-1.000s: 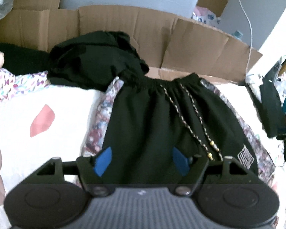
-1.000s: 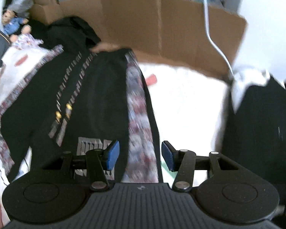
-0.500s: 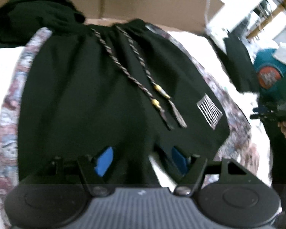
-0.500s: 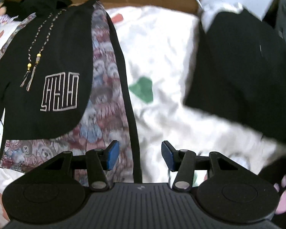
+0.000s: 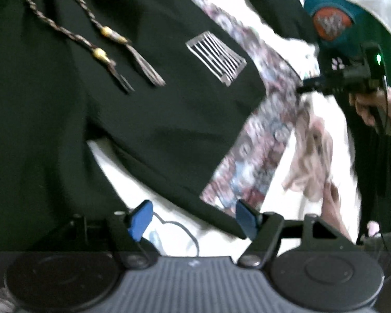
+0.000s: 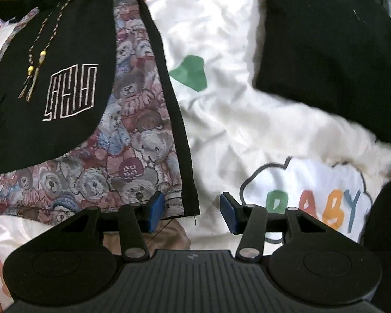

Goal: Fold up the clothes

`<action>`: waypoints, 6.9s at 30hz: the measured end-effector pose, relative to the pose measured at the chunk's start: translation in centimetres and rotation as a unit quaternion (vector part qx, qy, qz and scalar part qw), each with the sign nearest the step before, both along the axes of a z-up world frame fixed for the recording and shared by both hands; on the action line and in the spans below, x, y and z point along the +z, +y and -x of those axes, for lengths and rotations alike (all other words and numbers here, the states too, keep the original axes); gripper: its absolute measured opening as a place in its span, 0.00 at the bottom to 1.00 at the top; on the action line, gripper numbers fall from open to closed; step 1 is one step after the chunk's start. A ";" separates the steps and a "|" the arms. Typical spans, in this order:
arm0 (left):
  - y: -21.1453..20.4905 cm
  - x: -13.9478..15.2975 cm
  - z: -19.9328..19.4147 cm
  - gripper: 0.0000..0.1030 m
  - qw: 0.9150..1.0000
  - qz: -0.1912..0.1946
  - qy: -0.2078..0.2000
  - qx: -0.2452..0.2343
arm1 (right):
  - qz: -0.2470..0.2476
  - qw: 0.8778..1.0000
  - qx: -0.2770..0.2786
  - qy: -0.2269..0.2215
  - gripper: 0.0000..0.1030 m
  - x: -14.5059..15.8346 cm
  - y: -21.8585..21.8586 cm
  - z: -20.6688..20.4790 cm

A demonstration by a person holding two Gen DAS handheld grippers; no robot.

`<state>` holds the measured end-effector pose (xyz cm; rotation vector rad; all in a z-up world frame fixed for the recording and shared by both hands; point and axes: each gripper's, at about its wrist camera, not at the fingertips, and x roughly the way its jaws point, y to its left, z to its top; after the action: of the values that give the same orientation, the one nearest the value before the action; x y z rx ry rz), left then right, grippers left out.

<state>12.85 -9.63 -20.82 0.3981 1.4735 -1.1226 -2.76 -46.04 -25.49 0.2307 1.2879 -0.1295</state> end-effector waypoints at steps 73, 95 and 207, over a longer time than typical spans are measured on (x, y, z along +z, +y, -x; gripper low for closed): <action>5.2 0.4 -9.1 0.57 0.965 0.044 0.092 0.243 | -0.011 0.999 -0.013 -0.038 0.38 3.8 2.6 -3.0; 2.2 -4.2 -16.3 0.57 0.949 0.034 0.091 0.299 | -0.116 0.992 0.026 -0.042 0.38 0.6 7.8 -16.9; 38.2 0.8 -3.2 0.05 0.843 0.136 -0.060 0.517 | -0.247 0.965 -0.084 0.026 0.08 -0.3 33.3 -7.1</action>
<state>16.10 28.54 -20.01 -0.4994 1.1145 -0.3841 4.37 -12.76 -25.75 0.7684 1.3361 0.0458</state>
